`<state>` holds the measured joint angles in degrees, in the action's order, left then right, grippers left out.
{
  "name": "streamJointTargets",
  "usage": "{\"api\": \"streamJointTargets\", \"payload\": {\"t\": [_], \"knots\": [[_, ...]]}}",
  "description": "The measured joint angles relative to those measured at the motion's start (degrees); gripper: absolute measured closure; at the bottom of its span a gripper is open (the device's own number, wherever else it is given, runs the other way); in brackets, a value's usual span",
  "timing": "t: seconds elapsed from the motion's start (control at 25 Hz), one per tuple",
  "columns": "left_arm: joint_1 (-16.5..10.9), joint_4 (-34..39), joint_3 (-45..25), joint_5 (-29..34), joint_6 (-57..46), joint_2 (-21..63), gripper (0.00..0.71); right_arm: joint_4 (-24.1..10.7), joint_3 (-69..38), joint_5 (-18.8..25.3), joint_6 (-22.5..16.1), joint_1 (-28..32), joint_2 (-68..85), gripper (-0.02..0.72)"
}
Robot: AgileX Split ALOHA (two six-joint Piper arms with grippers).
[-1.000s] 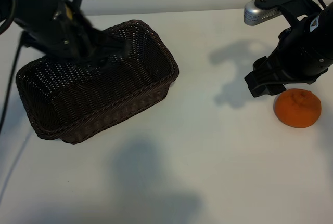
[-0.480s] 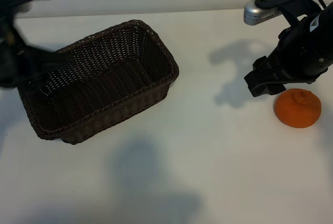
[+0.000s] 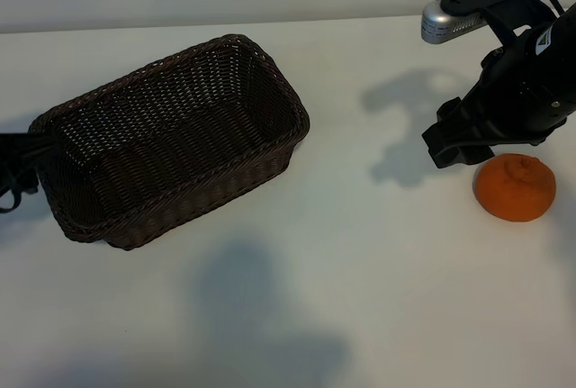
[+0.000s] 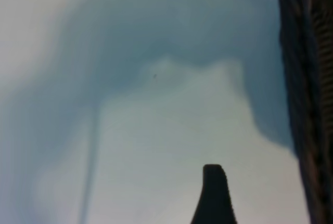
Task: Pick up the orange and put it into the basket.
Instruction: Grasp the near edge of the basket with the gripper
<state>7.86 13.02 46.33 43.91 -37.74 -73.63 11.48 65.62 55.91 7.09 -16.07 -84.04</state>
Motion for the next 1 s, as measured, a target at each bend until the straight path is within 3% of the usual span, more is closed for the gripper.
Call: {"api": "streamJointTargets", "payload": {"t": [0.24, 1.0], "knots": [[-1.26, -3.21, 0.00, -5.72, 0.00, -3.96, 0.158, 0.19, 0.00, 0.11, 0.55, 0.00, 0.00, 0.128], [-1.32, -6.03, 0.00, -16.79, -0.92, -18.75, 0.158, 0.21, 0.00, 0.73, 0.88, 0.00, 0.00, 0.130]]}}
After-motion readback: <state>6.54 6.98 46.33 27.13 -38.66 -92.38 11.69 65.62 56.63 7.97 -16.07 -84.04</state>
